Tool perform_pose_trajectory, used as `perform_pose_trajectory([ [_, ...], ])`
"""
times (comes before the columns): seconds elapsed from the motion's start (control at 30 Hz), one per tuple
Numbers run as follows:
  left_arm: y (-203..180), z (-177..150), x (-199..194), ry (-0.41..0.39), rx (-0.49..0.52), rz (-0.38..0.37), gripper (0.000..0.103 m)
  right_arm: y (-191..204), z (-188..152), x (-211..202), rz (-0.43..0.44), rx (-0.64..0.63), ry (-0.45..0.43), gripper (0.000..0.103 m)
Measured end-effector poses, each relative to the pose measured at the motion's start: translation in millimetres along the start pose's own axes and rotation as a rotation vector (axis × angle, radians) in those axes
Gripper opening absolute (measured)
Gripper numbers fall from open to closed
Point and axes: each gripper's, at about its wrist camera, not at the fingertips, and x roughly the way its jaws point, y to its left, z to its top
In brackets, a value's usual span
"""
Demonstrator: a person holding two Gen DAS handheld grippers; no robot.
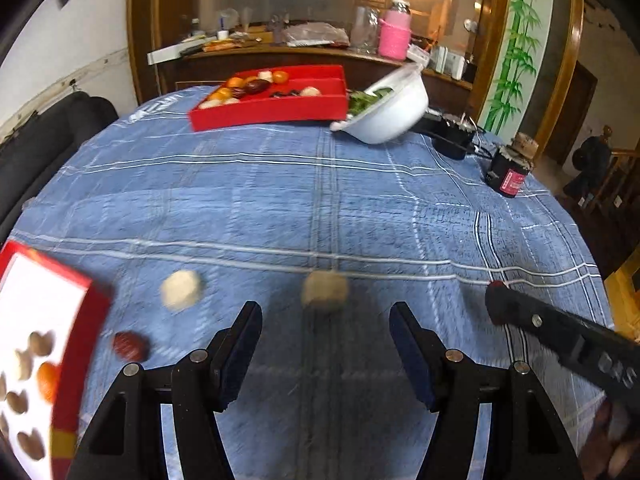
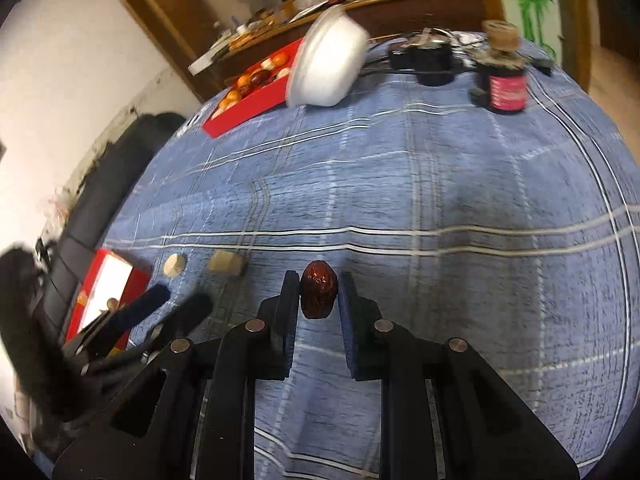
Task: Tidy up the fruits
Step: 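Grasp a red date with the right tool while the left tool grasps a square pastry, then carry the red date and square pastry over the white tray with both tools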
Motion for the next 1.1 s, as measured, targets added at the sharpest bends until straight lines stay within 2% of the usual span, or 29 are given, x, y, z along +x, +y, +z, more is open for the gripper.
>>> perform_pose_trajectory([
  [0.03,-4,2,9,0.018,0.006,0.007,0.064,-3,1,1,0.002,0.012,-0.004,0.018],
  [0.07,-5,2,15,0.031,0.010,0.018,0.058,-6,2,1,0.009,0.023,-0.005,0.018],
  [0.1,-6,2,23,0.046,0.016,0.037,0.035,-8,3,0,0.017,0.025,-0.008,0.018],
  [0.13,-7,1,24,0.028,0.035,0.077,0.025,-7,4,-1,0.019,0.020,-0.009,0.018],
  [0.3,4,-6,9,0.031,0.026,0.053,0.025,6,1,-4,0.004,-0.042,-0.017,0.018],
  [0.5,21,-36,-40,0.002,0.006,0.022,0.025,27,-7,-2,-0.039,-0.124,-0.006,0.018],
  [0.83,40,-88,-98,-0.016,-0.028,-0.003,0.025,73,-60,-16,-0.131,-0.276,0.050,0.018],
  [1.1,59,-110,-128,-0.058,-0.055,0.013,0.025,102,-95,-32,-0.242,-0.368,0.018,0.018],
])
